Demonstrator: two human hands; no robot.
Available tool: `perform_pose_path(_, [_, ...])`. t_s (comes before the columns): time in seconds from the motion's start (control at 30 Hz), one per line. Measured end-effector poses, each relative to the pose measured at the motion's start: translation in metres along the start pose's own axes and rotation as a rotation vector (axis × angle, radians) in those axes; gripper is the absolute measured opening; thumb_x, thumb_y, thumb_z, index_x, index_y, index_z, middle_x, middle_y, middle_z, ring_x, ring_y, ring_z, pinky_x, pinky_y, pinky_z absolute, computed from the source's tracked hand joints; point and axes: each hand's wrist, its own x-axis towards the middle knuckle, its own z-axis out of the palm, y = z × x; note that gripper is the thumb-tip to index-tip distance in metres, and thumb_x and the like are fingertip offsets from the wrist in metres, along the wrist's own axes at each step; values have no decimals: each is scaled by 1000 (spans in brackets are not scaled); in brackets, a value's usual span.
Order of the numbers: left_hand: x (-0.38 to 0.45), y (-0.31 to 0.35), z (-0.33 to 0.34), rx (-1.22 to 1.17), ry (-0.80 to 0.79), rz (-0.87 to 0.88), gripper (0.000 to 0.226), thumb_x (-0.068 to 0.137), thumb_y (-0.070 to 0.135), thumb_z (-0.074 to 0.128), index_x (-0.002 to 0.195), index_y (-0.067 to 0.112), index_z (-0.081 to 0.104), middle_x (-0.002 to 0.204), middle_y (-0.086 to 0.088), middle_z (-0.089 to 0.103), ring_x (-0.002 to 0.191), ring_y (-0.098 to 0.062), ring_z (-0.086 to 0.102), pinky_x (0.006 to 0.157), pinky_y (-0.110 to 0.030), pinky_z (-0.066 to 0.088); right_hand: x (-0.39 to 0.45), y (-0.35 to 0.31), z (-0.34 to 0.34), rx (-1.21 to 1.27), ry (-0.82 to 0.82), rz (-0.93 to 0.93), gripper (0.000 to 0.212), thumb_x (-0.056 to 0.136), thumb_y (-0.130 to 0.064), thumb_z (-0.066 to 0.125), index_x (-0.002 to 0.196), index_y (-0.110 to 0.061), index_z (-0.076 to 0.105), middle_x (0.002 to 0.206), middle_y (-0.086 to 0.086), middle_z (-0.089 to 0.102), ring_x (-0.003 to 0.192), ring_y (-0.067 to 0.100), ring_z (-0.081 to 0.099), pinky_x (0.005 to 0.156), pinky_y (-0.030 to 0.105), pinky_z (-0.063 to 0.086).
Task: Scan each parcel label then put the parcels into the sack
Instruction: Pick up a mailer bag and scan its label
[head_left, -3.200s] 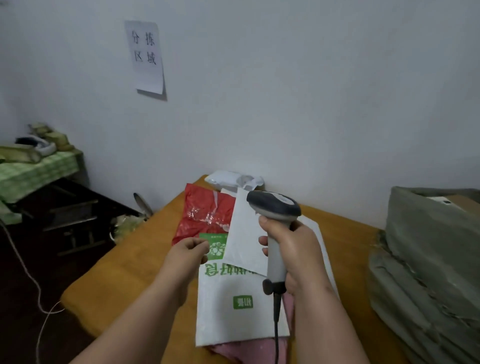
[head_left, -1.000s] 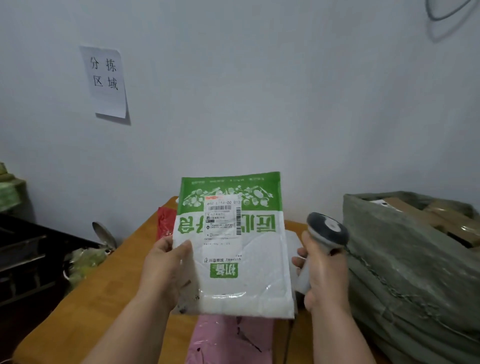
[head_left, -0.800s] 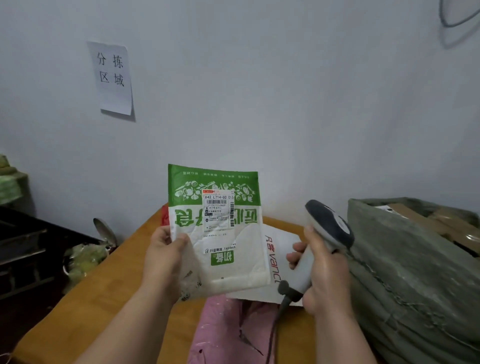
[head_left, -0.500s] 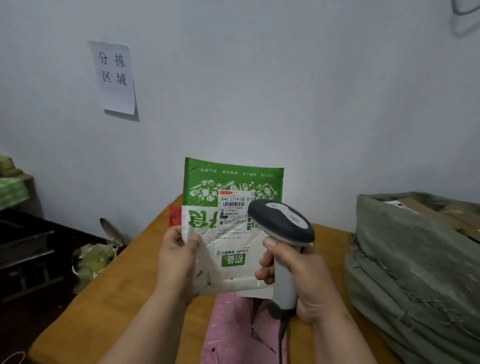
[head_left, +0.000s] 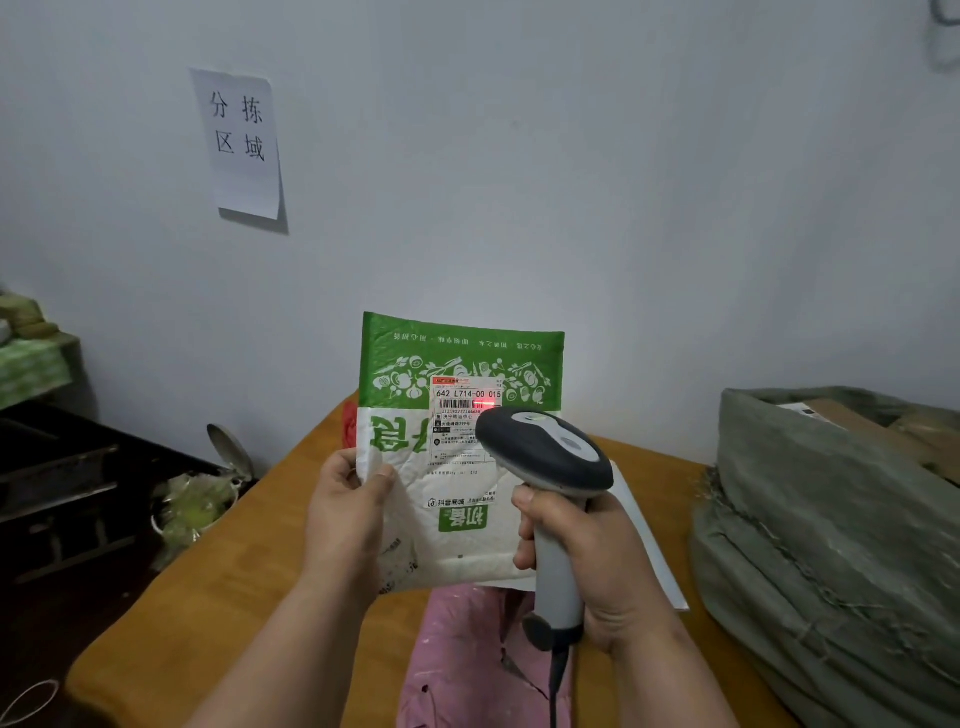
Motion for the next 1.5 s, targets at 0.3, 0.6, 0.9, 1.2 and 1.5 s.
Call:
perform_pose_path(0.3, [-7, -1, 7, 5, 0, 15, 13, 95, 7, 62, 95, 21, 64, 100, -12, 73, 87, -36, 68, 82, -57, 56, 2, 4, -15, 8, -7, 7, 37, 65, -33, 76, 87, -3, 69, 67, 10, 64, 56, 23, 62, 57, 32, 53])
perform_pose_path(0.6, [-15, -12, 22, 17, 9, 11, 13, 93, 10, 65, 99, 22, 65, 103, -13, 72, 84, -35, 67, 70, -48, 58, 4, 5, -40, -17, 81, 31, 28, 64, -37, 78, 79, -15, 72, 61, 3, 67, 56, 18, 65, 59, 31, 50])
perform_pose_path(0.9, [-48, -15, 99, -59, -147, -16, 13, 97, 13, 60, 102, 24, 65, 104, -9, 72, 88, -33, 69, 78, -55, 57, -6, 11, -113, 32, 434, 19, 23, 77, -24, 82, 97, -24, 69, 74, -10, 73, 60, 2, 68, 47, 9, 44])
perform_pose_path(1.2, [-63, -4, 185, -96, -334, 105, 22, 98, 7, 57, 86, 25, 62, 83, 9, 73, 70, -11, 69, 45, -22, 53, -20, 1, -154, 120, 664, 13, 32, 77, -31, 82, 105, -32, 65, 89, -6, 73, 70, 5, 70, 59, 18, 49])
perform_pose_path(1.5, [-102, 0, 305, -65, -410, 299, 17, 93, 16, 67, 82, 28, 61, 79, 12, 67, 64, 2, 62, 59, -20, 51, -39, -24, -230, 113, 795, -100, 22, 80, -28, 80, 98, -26, 68, 72, -8, 74, 67, 1, 68, 60, 23, 48])
